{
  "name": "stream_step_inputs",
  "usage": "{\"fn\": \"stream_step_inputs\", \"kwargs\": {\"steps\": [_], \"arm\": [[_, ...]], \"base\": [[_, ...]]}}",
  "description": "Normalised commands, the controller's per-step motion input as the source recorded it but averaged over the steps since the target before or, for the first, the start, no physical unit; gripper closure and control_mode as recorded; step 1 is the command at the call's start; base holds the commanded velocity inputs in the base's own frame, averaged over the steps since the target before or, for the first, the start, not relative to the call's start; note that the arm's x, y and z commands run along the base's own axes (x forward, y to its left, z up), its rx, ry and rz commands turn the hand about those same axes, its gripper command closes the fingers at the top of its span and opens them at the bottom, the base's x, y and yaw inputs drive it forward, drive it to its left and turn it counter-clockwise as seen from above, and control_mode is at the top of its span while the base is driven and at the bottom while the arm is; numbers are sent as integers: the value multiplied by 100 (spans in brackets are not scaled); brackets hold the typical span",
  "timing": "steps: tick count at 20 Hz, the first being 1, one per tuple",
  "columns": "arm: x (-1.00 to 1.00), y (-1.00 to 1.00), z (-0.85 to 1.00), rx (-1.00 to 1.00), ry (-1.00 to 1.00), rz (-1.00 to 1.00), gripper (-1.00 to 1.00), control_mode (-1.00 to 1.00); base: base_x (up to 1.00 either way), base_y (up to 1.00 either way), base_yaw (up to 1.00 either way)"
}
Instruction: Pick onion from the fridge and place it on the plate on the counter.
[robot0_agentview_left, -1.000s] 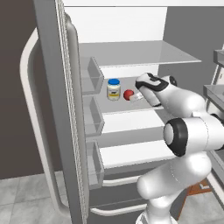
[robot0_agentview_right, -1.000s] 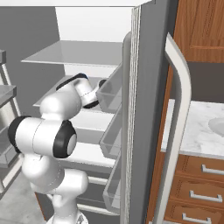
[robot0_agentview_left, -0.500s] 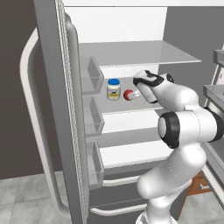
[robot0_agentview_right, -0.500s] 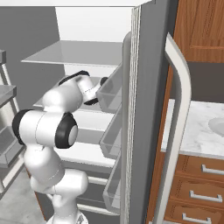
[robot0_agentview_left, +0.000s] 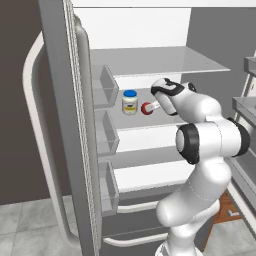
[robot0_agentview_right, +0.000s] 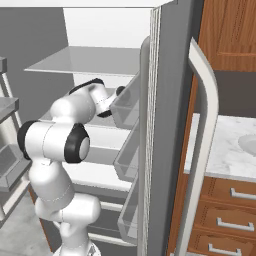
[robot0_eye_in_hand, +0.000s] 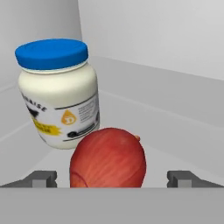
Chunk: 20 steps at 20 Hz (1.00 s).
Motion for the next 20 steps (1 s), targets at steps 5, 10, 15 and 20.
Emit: {"fn": "stream_step_inputs", "kwargs": {"steps": [5,10,15,20], "arm": [[4,4,0,0,2,0,-100,-100],[7,6,0,0,3,0,-100,-100],[8,3,-1,0,2,0,-100,-100],[9,5,-5,0,2,0,-100,-100]], "base": [[0,0,0],[0,0,0],[0,0,0],[0,0,0]]}}
